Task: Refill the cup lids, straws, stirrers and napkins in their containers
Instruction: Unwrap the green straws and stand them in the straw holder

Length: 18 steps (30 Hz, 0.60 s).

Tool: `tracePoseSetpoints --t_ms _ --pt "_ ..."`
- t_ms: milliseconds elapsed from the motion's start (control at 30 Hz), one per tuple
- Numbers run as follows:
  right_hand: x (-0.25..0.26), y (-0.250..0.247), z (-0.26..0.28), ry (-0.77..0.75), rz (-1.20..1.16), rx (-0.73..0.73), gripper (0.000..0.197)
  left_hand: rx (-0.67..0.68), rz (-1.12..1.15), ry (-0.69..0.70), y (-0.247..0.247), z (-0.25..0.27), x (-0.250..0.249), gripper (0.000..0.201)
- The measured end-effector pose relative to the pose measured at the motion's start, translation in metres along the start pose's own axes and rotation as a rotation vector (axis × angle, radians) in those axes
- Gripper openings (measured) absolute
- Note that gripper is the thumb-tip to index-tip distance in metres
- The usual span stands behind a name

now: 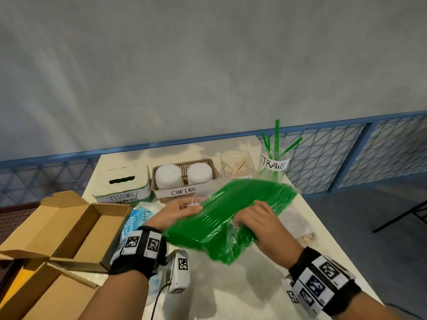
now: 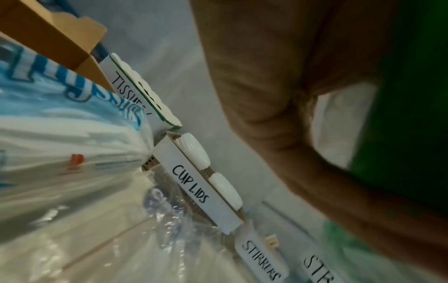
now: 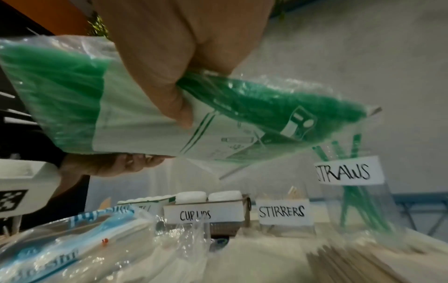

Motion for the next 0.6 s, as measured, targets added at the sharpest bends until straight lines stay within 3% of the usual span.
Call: tracePoseSetpoints --t_ms 33,67,167,267,333,433,500,533,600 --pt "-0.004 0.006 0.004 0.035 0.026 0.023 0.05 -0.03 0.067 0.029 0.0 -0.001 0.004 0.031" --pt "-0.011 0.011 0.008 0.111 0.039 0.047 0.064 -0.072 0.124 0.055 -0.001 0.001 0.009 0.031" --pt "-0.047 0.01 0.022 0.556 -0.202 0.058 0.083 -0.115 0.269 0.098 -0.003 0.007 0.03 0.048" --pt "-0.061 0.021 0.038 1.066 -0.882 0.162 0.064 -0.119 0.331 0.065 0.004 0.011 0.051 0.064" --pt "-0.051 0.041 0.045 1.278 -1.329 0.292 0.07 -0.084 0.261 0.045 0.014 0.013 0.06 0.064" --pt "-0.055 0.061 0.049 1.306 -1.362 0.34 0.087 -0.033 0.15 0.001 0.022 0.016 0.065 0.065" --pt "-0.058 0.071 0.051 1.287 -1.339 0.311 0.089 0.008 0.056 -0.022 0.027 0.017 0.062 0.082" --pt "-0.055 0.073 0.051 1.259 -1.345 0.319 0.1 0.019 0.006 -0.031 0.03 0.016 0.057 0.088" --pt "-0.047 0.075 0.049 1.171 -1.358 0.348 0.121 -0.061 0.035 0.033 0.035 0.015 0.04 0.077"
Point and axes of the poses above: each hand's wrist, its own z-axis away from the middle knuckle, its own y-axis out of the palm, x = y × z, the point moved 6 cm from there along -z, towards the middle knuckle, and after that the axes turned 15 degrees about z, right-handed, at the moved point
